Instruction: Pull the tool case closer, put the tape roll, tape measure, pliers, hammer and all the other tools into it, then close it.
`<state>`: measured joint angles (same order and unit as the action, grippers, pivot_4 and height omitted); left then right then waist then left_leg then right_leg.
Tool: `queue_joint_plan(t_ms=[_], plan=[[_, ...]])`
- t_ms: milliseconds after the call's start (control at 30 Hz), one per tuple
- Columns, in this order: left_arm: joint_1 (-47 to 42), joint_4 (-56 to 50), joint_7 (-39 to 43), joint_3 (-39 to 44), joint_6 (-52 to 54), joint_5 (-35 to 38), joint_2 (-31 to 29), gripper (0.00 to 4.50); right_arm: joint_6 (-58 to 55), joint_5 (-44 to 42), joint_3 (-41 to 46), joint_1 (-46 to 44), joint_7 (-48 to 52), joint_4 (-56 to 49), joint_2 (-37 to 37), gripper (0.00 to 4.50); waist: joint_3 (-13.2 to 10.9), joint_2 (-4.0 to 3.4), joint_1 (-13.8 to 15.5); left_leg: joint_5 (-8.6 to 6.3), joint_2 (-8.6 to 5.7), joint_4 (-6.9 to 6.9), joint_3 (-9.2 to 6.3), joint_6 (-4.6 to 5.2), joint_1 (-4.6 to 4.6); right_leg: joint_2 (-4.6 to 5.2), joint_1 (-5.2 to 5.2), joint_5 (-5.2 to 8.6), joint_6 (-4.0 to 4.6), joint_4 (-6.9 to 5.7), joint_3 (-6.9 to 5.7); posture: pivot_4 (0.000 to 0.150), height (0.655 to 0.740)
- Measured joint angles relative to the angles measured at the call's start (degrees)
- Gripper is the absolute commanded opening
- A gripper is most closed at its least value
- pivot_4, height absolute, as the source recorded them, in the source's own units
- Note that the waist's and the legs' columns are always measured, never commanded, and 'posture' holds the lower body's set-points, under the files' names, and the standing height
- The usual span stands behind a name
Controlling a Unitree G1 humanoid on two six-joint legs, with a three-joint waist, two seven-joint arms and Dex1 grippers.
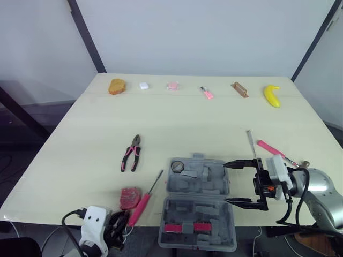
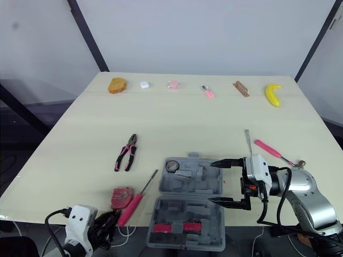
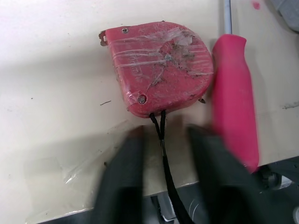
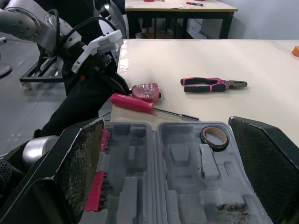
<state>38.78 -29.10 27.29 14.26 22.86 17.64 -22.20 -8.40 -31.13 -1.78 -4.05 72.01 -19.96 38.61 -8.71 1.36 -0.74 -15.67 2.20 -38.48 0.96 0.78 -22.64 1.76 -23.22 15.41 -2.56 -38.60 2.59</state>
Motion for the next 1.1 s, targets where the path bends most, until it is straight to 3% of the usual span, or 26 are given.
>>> queue_joint_plan(t_ms=[100,133,400,600,667,833,1000,1100], plan=[[0.3,0.0,1.1,1.0,0.0,0.7,-0.1,4.36,0.1,0.2,0.0,0.0,0.0,0.0,0.0,4.5,0.0,0.0,0.0,0.0,0.0,0.0,0.0,0.0,0.0,0.0,0.0,0.0,0.0,0.0,0.0,0.15,0.74],[0.4,0.0,1.6,1.2,-0.1,1.0,-0.7,4.45,0.2,0.3,0.0,0.0,0.0,0.1,0.0,4.5,0.0,0.0,0.0,0.0,0.0,0.0,0.0,0.0,0.0,0.0,0.0,0.0,0.0,0.0,-0.01,0.15,0.74],[2.1,0.0,9.3,5.9,-1.9,5.7,-4.6,4.45,2.3,1.9,-0.1,0.1,-0.8,0.9,-0.9,4.5,0.0,-0.01,0.0,0.0,0.01,0.0,0.01,0.0,0.0,0.01,0.0,0.01,0.02,0.02,-0.03,0.15,0.74],[-2.6,4.1,15.7,9.7,-4.7,7.7,-9.5,4.45,2.5,2.3,-0.3,0.3,-1.9,0.9,-1.7,4.5,0.0,0.0,0.1,0.0,0.0,0.0,0.02,0.0,-0.01,-0.01,0.0,0.01,0.02,0.02,-0.05,0.15,0.74],[-5.5,7.0,19.5,10.1,-5.1,9.0,-12.9,4.45,2.5,2.7,-0.4,0.3,-2.4,0.8,-1.9,4.5,0.0,-0.01,0.1,0.0,0.0,0.0,0.04,0.0,0.0,-0.01,0.0,0.01,0.02,0.01,-0.07,0.15,0.74],[-17.6,21.2,38.5,8.5,-12.4,9.9,-24.9,4.45,2.5,3.0,-1.2,0.1,-3.2,0.8,-2.6,4.5,0.0,-0.04,0.0,0.0,0.01,0.01,0.17,-0.01,0.0,-0.02,-0.01,0.01,0.03,0.01,-0.06,0.15,0.74],[-24.4,30.9,49.1,2.1,-20.5,6.6,-27.9,4.45,2.3,2.7,-1.2,-0.3,-3.8,0.7,-2.8,4.5,-0.1,-0.04,0.0,0.0,0.03,0.04,0.18,0.0,-0.05,-0.01,-0.08,0.0,0.02,0.01,-0.08,0.15,0.74],[-34.8,42.8,56.5,-3.9,-30.6,1.4,-29.8,4.45,2.2,2.5,-1.6,-2.2,-3.7,0.6,-2.8,4.5,-0.1,-0.08,0.7,0.02,0.0,-0.02,0.19,-0.01,-0.09,-0.09,-0.05,0.0,0.04,-0.05,-0.19,0.15,0.74]])
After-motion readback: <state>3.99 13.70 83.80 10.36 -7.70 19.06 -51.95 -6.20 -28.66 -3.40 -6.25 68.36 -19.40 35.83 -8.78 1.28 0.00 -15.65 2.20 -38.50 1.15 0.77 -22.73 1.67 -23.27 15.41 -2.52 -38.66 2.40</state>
